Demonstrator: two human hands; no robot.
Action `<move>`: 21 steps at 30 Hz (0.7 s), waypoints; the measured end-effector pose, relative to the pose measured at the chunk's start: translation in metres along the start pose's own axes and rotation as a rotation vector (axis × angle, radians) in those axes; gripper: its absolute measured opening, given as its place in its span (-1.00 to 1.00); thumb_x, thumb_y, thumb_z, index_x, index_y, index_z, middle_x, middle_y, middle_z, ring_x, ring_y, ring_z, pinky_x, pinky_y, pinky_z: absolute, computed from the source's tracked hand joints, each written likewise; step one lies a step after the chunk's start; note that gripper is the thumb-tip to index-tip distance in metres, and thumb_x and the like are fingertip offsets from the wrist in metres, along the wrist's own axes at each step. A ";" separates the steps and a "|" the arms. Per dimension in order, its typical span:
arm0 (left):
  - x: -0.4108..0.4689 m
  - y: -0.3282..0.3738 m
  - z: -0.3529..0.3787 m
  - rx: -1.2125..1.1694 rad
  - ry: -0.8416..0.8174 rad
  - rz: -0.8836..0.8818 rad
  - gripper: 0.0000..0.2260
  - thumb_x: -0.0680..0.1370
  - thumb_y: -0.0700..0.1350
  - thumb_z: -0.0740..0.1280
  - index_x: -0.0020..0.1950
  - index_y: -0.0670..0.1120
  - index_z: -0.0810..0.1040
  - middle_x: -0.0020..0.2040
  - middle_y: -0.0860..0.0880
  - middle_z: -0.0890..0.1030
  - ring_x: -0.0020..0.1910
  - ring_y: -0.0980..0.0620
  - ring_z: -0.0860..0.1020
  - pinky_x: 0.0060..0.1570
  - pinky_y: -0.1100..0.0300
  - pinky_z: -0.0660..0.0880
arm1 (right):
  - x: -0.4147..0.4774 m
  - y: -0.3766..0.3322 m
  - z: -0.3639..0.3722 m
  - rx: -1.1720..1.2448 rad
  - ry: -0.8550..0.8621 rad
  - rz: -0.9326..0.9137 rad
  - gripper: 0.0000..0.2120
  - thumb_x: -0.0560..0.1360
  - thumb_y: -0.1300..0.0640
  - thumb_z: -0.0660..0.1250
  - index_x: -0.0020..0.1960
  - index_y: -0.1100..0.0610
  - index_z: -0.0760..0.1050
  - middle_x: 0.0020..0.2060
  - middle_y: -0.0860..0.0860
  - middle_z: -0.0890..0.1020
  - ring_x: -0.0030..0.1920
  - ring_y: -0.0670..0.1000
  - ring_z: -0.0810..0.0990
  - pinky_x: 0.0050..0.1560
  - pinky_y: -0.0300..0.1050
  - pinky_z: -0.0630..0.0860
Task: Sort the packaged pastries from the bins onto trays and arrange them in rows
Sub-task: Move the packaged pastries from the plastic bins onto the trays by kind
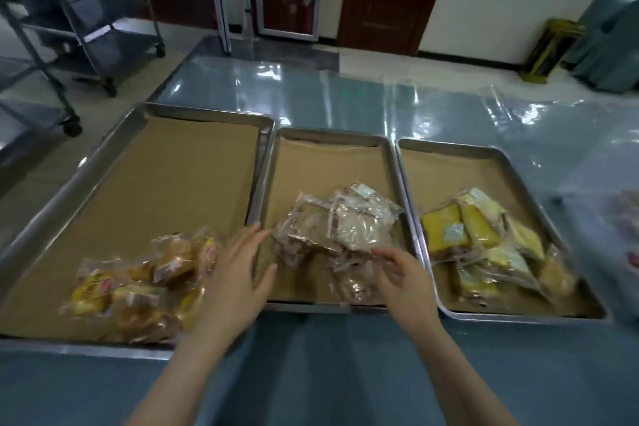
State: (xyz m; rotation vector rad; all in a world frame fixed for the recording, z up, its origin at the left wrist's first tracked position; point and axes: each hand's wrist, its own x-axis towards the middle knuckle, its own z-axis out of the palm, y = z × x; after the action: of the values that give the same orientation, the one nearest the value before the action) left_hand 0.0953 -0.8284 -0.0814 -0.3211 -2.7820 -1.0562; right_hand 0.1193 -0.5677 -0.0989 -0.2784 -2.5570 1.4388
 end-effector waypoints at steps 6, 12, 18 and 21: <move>0.016 0.086 0.082 -0.072 -0.007 -0.056 -0.58 0.49 -0.25 0.36 0.34 -0.12 0.44 0.32 0.02 0.42 0.33 0.05 0.35 0.28 0.26 0.20 | 0.019 0.076 -0.103 -0.111 0.032 -0.039 -0.67 0.48 0.22 0.35 -0.03 -0.24 0.49 -0.12 -0.37 0.55 -0.07 -0.24 0.55 -0.05 -0.37 0.43; 0.022 0.144 0.137 -0.118 -0.038 -0.089 -0.63 0.50 -0.24 0.35 0.29 -0.05 0.48 0.31 0.03 0.45 0.27 0.11 0.39 0.23 0.16 0.38 | 0.034 0.147 -0.191 -0.262 0.305 0.043 -0.67 0.38 0.29 0.45 0.00 -0.08 0.54 -0.01 -0.09 0.51 0.08 0.00 0.49 0.00 -0.38 0.34; 0.027 0.174 0.161 -0.035 -0.029 -0.126 -0.64 0.50 -0.25 0.36 0.28 -0.08 0.49 0.28 0.02 0.46 0.28 0.01 0.40 0.21 0.11 0.33 | 0.049 0.205 -0.239 -0.466 0.040 0.318 -0.36 0.46 -0.07 0.39 0.47 -0.04 0.22 0.51 0.07 0.12 0.49 0.15 0.09 0.42 0.10 0.16; 0.029 0.187 0.172 -0.037 -0.053 -0.090 -0.64 0.49 -0.27 0.36 0.27 -0.08 0.50 0.24 0.08 0.44 0.27 0.04 0.40 0.21 0.18 0.28 | 0.051 0.218 -0.244 -0.498 -0.099 0.295 -0.37 0.51 -0.17 0.28 0.51 -0.10 0.16 0.55 -0.02 0.02 0.52 0.12 0.04 0.45 0.10 0.15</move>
State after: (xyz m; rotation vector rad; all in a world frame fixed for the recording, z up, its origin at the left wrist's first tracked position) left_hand 0.1035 -0.5729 -0.0832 -0.2333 -2.8508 -1.1362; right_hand 0.1481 -0.2433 -0.1577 -0.6966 -3.0259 0.8787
